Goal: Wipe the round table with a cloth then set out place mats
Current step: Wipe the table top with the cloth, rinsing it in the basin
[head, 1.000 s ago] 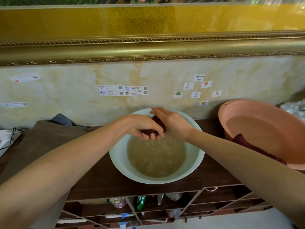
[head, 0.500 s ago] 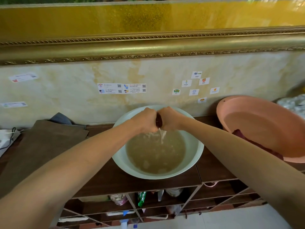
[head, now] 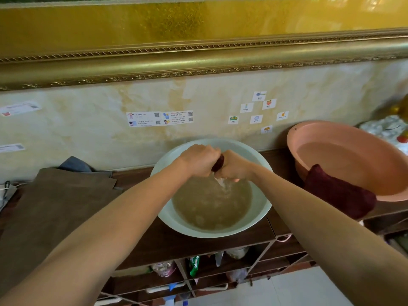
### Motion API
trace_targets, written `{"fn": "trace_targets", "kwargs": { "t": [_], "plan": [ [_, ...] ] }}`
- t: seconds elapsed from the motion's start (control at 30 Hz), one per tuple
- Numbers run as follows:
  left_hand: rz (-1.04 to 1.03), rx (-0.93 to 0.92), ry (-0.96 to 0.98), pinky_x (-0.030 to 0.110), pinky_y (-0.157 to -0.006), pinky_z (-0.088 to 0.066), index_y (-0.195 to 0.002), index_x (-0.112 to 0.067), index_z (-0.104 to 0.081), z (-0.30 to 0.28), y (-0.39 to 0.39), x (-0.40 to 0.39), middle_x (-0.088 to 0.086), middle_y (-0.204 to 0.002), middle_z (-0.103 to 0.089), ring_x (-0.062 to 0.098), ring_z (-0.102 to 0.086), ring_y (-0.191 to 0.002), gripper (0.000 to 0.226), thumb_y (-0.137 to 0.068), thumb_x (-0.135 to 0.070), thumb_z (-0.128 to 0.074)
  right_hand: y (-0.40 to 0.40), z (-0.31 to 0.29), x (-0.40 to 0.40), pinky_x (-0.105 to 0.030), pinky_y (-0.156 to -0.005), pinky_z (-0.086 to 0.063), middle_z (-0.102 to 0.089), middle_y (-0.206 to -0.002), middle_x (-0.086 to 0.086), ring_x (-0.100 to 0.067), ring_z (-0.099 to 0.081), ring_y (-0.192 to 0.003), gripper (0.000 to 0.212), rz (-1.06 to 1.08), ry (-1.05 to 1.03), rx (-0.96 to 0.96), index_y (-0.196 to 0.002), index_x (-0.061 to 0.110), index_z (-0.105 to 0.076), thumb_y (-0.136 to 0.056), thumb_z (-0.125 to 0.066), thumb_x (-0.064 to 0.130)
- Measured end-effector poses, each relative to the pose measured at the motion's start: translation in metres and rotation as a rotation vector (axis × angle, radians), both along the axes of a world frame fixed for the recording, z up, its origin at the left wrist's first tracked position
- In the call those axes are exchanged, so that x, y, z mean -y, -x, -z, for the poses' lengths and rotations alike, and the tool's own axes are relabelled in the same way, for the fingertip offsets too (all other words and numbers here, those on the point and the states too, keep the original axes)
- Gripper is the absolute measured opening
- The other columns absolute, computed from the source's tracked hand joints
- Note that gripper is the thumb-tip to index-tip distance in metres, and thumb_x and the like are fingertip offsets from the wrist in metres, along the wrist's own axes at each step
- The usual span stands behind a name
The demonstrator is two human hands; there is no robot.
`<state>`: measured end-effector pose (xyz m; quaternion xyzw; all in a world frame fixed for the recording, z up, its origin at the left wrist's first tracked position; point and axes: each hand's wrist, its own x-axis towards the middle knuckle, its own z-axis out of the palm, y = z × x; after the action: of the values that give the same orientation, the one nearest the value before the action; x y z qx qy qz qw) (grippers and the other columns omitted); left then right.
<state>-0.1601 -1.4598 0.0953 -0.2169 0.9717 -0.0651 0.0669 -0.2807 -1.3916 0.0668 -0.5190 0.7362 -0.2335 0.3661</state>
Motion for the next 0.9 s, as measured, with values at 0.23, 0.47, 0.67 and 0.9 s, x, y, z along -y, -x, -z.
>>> {"fn": "trace_targets", "kwargs": {
  "t": [0.23, 0.47, 0.67, 0.9],
  "plan": [
    [0.103, 0.039, 0.137, 0.034, -0.059, -0.034, -0.115, -0.007, -0.047, -0.014, -0.009, 0.002, 0.013, -0.102, -0.065, 0.035, -0.064, -0.091, 0.028, -0.088, -0.013, -0.053, -0.012, -0.011, -0.005, -0.019, -0.040, -0.033, -0.048, -0.047, -0.004, -0.014, -0.041, -0.035, 0.013, 0.036, 0.018, -0.025, -0.064, 0.003, -0.058, -0.072, -0.057, -0.007],
    [-0.086, -0.215, -0.018, 0.029, -0.064, -0.039, -0.100, -0.022, -0.055, -0.044, -0.021, 0.018, 0.005, -0.094, -0.065, 0.029, -0.063, -0.087, 0.025, -0.079, -0.029, -0.064, -0.017, -0.045, 0.009, -0.034, -0.068, -0.050, -0.064, -0.081, -0.005, -0.016, -0.058, -0.072, 0.015, -0.001, 0.283, -0.298, -0.084, 0.007, -0.063, -0.073, -0.071, 0.002],
    [-0.294, -0.182, -0.508, 0.031, -0.077, -0.046, -0.110, -0.016, -0.061, 0.017, -0.041, -0.003, 0.001, -0.103, -0.065, 0.022, -0.062, -0.097, 0.045, -0.073, -0.033, -0.078, -0.029, -0.020, 0.002, -0.021, -0.050, -0.045, -0.062, -0.069, -0.002, -0.019, -0.059, -0.057, 0.025, -0.320, -0.055, -0.601, -0.097, 0.010, -0.060, -0.077, -0.074, 0.013],
    [-0.515, -0.587, -0.907, 0.023, -0.079, -0.050, -0.122, -0.020, -0.053, -0.013, -0.061, -0.031, -0.003, -0.112, -0.060, 0.013, -0.060, -0.096, 0.049, -0.081, -0.038, -0.074, -0.002, -0.029, -0.010, -0.023, -0.071, -0.044, -0.060, -0.095, -0.004, -0.020, -0.058, -0.088, 0.041, -0.316, 0.252, -0.190, -0.108, 0.001, -0.059, -0.074, -0.080, 0.012]
  ]
}}
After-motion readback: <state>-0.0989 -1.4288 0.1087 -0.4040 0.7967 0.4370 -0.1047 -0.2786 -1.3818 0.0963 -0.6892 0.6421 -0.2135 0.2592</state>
